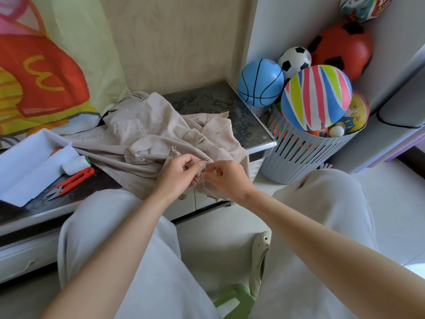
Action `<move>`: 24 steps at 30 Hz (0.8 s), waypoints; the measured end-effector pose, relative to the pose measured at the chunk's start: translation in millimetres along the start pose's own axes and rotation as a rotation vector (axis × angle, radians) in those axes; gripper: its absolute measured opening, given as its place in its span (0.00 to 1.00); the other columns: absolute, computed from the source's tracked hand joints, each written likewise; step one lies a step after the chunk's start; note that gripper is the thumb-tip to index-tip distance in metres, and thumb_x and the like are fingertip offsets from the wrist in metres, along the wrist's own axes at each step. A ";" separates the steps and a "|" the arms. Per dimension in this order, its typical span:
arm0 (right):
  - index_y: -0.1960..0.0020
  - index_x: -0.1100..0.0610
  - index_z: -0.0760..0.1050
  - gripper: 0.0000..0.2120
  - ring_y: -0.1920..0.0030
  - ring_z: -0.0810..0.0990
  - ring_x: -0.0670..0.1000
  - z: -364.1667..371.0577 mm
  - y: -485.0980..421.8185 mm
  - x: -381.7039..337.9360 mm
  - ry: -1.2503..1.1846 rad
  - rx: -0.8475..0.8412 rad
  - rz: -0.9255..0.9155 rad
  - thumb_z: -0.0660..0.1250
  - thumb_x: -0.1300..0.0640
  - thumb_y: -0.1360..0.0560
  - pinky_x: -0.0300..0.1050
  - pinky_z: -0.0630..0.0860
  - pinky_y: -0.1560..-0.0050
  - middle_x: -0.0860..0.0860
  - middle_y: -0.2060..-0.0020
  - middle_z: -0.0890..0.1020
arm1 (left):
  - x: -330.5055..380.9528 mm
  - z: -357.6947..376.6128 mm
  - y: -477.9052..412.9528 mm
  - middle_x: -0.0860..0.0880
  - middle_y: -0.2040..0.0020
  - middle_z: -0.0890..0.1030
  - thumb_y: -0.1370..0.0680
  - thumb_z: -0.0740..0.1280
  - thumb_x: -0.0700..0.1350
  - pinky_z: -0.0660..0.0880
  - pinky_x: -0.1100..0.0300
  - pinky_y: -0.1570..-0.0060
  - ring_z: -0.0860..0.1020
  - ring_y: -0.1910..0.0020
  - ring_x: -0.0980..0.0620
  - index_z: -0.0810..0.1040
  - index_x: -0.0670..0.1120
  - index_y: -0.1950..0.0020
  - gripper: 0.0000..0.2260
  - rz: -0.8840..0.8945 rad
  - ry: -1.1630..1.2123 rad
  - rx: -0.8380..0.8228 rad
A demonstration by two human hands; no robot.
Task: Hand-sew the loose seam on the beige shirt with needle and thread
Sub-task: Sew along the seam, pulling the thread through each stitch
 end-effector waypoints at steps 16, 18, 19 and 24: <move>0.55 0.56 0.81 0.07 0.71 0.69 0.42 11.5 44.6 2.5 0.188 -0.150 -0.268 0.65 0.57 0.24 0.31 0.64 0.67 0.41 0.73 0.72 | -7.3 -5.7 -9.8 0.55 0.73 0.79 0.21 0.64 0.39 0.76 0.61 0.61 0.76 0.73 0.58 0.76 0.45 0.60 0.08 0.016 -0.015 0.089; 0.53 0.55 0.82 0.08 0.66 0.73 0.45 18.9 48.9 5.2 0.266 -0.217 -0.283 0.64 0.58 0.23 0.37 0.69 0.63 0.46 0.66 0.80 | -7.0 -6.1 -9.5 0.54 0.72 0.80 0.21 0.64 0.39 0.77 0.57 0.58 0.78 0.71 0.56 0.76 0.45 0.59 0.08 0.024 -0.019 0.098; 0.52 0.54 0.82 0.09 0.62 0.76 0.49 22.1 49.9 7.3 0.307 -0.255 -0.275 0.63 0.58 0.23 0.43 0.72 0.59 0.48 0.62 0.82 | -7.5 -6.7 -9.3 0.54 0.72 0.80 0.21 0.64 0.39 0.77 0.56 0.57 0.78 0.71 0.55 0.76 0.45 0.60 0.08 0.024 -0.017 0.101; 0.48 0.52 0.81 0.10 0.52 0.79 0.53 28.5 54.7 19.1 0.461 -0.427 -0.220 0.61 0.57 0.23 0.46 0.75 0.52 0.50 0.52 0.84 | -5.3 -8.5 -6.8 0.52 0.71 0.80 0.21 0.63 0.39 0.78 0.50 0.54 0.80 0.69 0.53 0.76 0.45 0.60 0.08 0.043 0.007 0.122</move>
Point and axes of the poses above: each hand's wrist, its own y-axis away from the middle knuckle, its own z-axis out of the palm, x = y × z, the point moved 2 cm from there along -y, towards the middle knuckle
